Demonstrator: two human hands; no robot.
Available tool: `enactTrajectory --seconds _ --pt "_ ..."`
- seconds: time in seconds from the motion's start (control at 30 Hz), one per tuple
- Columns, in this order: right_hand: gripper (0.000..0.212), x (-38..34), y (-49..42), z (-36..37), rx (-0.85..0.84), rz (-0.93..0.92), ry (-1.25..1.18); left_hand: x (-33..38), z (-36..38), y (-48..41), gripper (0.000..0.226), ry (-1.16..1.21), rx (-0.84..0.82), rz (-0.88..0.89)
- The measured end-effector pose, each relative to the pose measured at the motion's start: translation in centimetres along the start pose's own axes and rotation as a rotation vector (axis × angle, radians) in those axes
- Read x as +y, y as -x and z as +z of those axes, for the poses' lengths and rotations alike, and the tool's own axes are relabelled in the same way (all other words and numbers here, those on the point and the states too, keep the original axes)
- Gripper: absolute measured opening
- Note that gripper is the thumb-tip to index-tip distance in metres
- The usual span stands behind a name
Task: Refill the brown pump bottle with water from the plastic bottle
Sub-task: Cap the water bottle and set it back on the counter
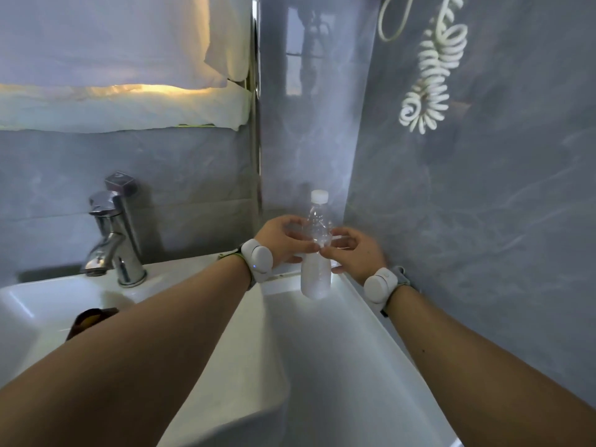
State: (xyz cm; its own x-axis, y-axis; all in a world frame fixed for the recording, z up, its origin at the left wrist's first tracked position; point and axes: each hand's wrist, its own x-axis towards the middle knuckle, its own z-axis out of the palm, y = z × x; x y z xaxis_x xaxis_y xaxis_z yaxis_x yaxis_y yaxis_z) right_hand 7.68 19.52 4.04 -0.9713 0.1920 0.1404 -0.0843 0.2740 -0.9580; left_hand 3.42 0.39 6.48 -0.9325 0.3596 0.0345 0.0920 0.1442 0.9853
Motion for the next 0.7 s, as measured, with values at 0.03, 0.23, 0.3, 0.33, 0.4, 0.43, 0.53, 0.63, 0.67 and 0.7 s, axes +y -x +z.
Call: enactTrajectory --seconds 0.03,0.23,0.3,0.33,0.4,0.43,0.53,0.63,0.67,0.7 --pt "0.040 0.7 -0.4 -0.2 0.004 0.015 0.001 -0.5 0.5 -0.6 0.067 0.001 -0.005 -0.008" --pt "0.046 4.4 -2.3 -0.5 0.027 0.086 0.032 -3.3 2.6 -4.0 0.063 -0.033 -0.007 -0.031" --pt "0.048 5.3 -2.9 -0.5 0.046 0.096 0.046 -4.3 3.1 -5.1 0.059 -0.065 -0.007 -0.023" --pt "0.047 5.7 -3.1 -0.4 0.056 0.103 0.050 -4.7 3.3 -5.6 0.057 -0.079 -0.008 -0.018" --pt "0.042 6.2 -3.5 0.0 0.079 0.107 0.066 -5.6 3.6 -6.6 0.055 -0.109 -0.004 -0.010" --pt "0.039 6.4 -3.7 0.1 0.088 0.102 0.085 -5.9 3.7 -7.1 0.055 -0.125 0.000 -0.006" --pt "0.032 6.7 -4.1 0.6 0.101 0.085 0.137 -6.5 4.0 -8.1 0.052 -0.168 0.006 0.000" --pt "0.025 7.0 -4.4 0.7 0.098 0.075 0.189 -7.1 4.3 -8.9 0.054 -0.196 0.011 0.009" --pt "0.023 7.0 -4.5 0.7 0.094 0.075 0.212 -7.2 4.4 -9.0 0.056 -0.199 0.012 0.014" --pt "0.022 7.0 -4.5 0.7 0.088 0.076 0.229 -7.3 4.5 -9.0 0.058 -0.199 0.017 0.016"
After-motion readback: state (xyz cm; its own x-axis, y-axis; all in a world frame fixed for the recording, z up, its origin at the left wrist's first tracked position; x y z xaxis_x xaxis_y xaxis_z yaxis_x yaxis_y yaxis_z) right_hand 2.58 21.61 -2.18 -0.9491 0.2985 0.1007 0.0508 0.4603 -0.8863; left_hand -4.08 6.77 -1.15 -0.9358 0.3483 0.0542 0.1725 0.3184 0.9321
